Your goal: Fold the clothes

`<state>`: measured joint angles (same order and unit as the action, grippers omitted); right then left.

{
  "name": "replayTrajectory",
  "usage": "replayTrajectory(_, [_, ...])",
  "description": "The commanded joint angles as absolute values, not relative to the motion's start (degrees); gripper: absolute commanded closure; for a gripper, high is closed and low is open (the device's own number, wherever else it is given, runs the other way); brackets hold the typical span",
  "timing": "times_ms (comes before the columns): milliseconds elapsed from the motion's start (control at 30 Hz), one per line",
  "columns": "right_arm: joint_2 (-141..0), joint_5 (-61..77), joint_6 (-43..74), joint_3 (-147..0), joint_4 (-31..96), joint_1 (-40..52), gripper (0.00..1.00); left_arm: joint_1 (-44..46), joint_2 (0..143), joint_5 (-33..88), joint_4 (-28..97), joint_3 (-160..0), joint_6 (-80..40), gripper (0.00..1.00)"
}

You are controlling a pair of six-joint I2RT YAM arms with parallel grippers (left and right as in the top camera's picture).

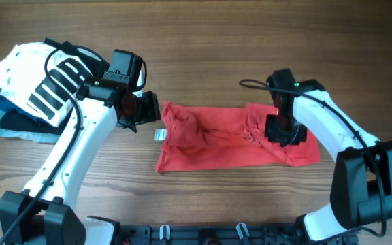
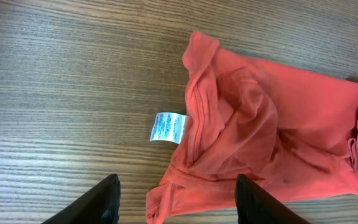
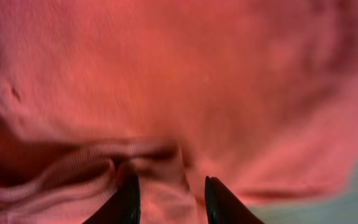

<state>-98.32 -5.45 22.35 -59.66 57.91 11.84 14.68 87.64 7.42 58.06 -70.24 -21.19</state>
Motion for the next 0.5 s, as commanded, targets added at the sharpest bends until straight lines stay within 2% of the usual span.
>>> replayTrajectory(0, [-98.1,4.6,15.2,-54.9,51.3,12.0,0.67,14.7,88.0,8.1,58.1,-70.3,-21.7,0.41])
replayTrajectory(133, [-98.1,10.7,9.1,-54.2,50.2,12.0,0.79,14.7,88.0,8.1,58.1,-70.3,-21.7,0.41])
replayTrajectory(367, [-98.0,10.3,8.4,-54.3,52.4,12.0,0.76,14.7,88.0,8.1,58.1,-70.3,-21.7,0.41])
replayTrajectory(467, [-97.6,6.2,11.0,-54.3,53.3,12.0,0.76,14.7,88.0,8.1,58.1,-70.3,-21.7,0.41])
